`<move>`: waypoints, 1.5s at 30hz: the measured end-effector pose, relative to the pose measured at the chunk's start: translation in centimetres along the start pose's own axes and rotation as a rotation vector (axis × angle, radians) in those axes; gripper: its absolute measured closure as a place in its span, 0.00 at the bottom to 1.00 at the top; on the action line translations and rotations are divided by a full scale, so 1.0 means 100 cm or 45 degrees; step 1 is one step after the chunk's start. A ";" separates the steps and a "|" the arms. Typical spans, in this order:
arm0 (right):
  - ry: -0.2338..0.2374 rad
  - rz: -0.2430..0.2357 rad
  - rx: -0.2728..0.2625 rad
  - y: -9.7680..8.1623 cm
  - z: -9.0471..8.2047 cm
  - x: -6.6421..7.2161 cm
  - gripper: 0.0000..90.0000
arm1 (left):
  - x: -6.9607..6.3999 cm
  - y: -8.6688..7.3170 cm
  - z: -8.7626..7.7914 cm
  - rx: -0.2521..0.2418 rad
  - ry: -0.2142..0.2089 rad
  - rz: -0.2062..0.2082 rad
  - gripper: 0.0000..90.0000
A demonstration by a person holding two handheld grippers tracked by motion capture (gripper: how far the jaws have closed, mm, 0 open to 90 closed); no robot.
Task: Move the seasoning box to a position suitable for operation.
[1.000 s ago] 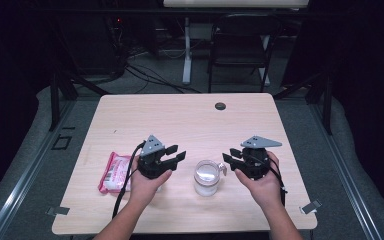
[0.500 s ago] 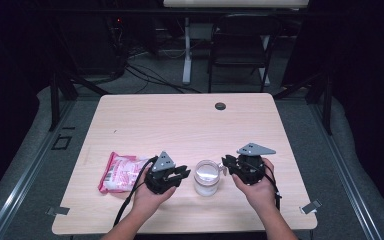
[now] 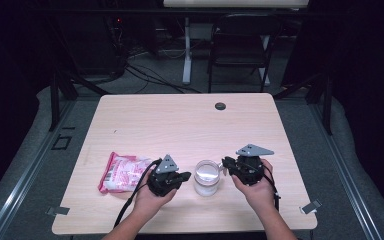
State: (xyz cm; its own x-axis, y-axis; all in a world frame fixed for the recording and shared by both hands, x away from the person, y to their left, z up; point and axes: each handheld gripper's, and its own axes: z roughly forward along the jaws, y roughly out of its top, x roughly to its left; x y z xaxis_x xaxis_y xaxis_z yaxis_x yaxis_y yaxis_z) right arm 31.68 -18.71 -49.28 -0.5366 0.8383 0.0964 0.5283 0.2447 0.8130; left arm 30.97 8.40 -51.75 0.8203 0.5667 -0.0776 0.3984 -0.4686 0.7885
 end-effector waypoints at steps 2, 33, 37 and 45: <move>0.007 0.003 -0.006 -0.001 0.001 0.001 0.90 | -0.004 0.000 0.002 0.013 0.019 0.040 1.00; -0.005 -0.042 -0.030 -0.007 -0.007 0.002 0.88 | -0.015 0.010 0.004 -0.041 0.029 0.150 1.00; -0.009 -0.087 -0.034 -0.009 -0.017 0.006 0.84 | -0.014 0.016 0.004 -0.071 0.023 0.159 1.00; -0.025 -0.138 -0.040 -0.018 -0.033 0.014 0.80 | -0.013 0.031 0.006 -0.145 0.012 0.168 1.00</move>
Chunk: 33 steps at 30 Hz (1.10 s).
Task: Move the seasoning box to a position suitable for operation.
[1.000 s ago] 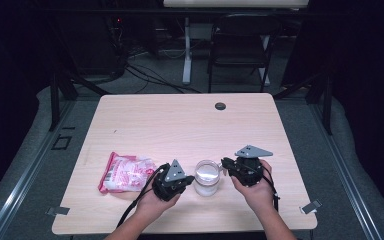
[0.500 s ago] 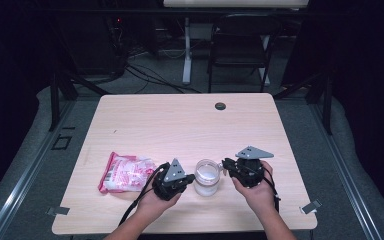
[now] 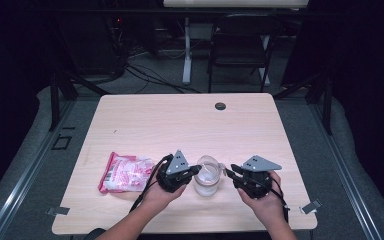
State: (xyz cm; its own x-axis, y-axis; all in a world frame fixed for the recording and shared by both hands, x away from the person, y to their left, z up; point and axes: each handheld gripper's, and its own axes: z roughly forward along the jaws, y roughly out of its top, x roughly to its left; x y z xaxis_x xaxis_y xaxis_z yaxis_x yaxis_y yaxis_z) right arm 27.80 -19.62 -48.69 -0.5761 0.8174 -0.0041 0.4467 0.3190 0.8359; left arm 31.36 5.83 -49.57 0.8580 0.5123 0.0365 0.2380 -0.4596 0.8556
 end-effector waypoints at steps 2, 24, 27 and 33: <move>0.010 -0.013 0.006 -0.002 -0.004 0.002 0.79 | 0.000 0.003 0.000 -0.014 0.000 0.013 0.99; 0.050 -0.100 0.042 -0.008 0.007 0.020 0.75 | -0.003 0.006 0.000 -0.046 0.037 0.031 0.90; 0.060 -0.104 0.040 -0.007 0.008 0.019 0.75 | -0.003 0.004 0.001 -0.033 0.052 0.033 0.87; 0.059 -0.103 0.042 -0.007 0.009 0.019 0.75 | 0.002 -0.002 0.008 0.018 0.059 -0.002 0.81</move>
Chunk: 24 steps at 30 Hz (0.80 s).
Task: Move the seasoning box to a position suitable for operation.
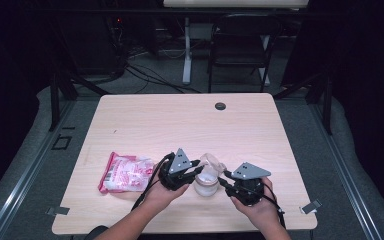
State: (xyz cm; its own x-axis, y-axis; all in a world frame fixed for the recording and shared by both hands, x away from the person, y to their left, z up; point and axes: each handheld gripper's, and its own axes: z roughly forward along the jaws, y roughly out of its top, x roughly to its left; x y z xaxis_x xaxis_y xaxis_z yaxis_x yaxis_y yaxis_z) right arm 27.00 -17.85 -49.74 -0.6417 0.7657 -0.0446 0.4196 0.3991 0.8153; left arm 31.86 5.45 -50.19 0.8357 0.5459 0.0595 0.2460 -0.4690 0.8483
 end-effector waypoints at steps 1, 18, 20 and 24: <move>0.002 0.001 -0.001 0.000 0.000 0.000 0.75 | 0.001 -0.001 0.001 0.010 0.004 0.005 0.80; -0.007 0.018 -0.024 0.000 -0.003 -0.004 0.74 | 0.002 -0.008 0.011 0.063 0.018 -0.015 0.77; -0.005 0.020 -0.030 0.000 -0.003 -0.005 0.74 | 0.002 -0.008 0.011 0.061 0.018 -0.019 0.77; -0.013 0.034 -0.039 0.000 -0.005 -0.008 0.74 | 0.002 -0.008 0.011 0.062 0.019 -0.019 0.78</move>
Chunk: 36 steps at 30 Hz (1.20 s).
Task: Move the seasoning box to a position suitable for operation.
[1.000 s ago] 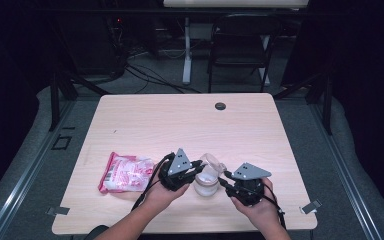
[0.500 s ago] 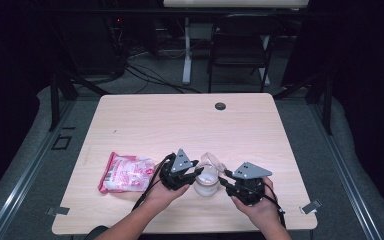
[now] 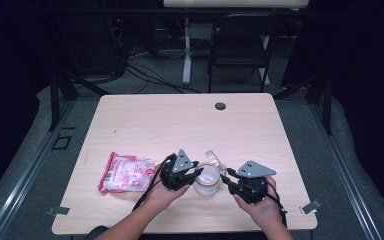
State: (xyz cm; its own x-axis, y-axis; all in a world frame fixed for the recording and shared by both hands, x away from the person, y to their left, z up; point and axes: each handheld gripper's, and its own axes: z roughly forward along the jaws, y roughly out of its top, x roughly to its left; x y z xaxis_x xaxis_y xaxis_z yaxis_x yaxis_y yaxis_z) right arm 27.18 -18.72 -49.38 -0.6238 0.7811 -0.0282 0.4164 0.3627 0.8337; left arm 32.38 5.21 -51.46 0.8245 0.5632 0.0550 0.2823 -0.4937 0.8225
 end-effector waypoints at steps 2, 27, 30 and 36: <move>-0.003 0.011 -0.005 0.000 -0.001 -0.002 0.74 | 0.000 0.000 0.000 0.002 0.004 0.005 0.78; 0.003 0.157 -0.034 -0.003 0.002 -0.020 0.79 | 0.000 -0.001 -0.007 -0.036 0.010 0.007 0.78; 0.005 0.175 -0.046 -0.002 0.004 -0.022 0.80 | 0.000 -0.002 -0.012 -0.052 0.018 -0.003 0.78; 0.011 0.190 -0.054 0.001 0.010 -0.027 0.81 | 0.000 -0.005 -0.022 -0.069 0.061 -0.002 0.77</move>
State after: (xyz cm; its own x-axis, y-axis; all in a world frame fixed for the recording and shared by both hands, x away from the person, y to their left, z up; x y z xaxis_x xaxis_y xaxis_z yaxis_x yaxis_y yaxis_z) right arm 29.56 -20.34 -49.78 -0.5628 0.8203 0.1018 0.4766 0.2214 0.8508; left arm 31.18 6.88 -50.64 0.7993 0.5956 0.0797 0.2556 -0.4569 0.8520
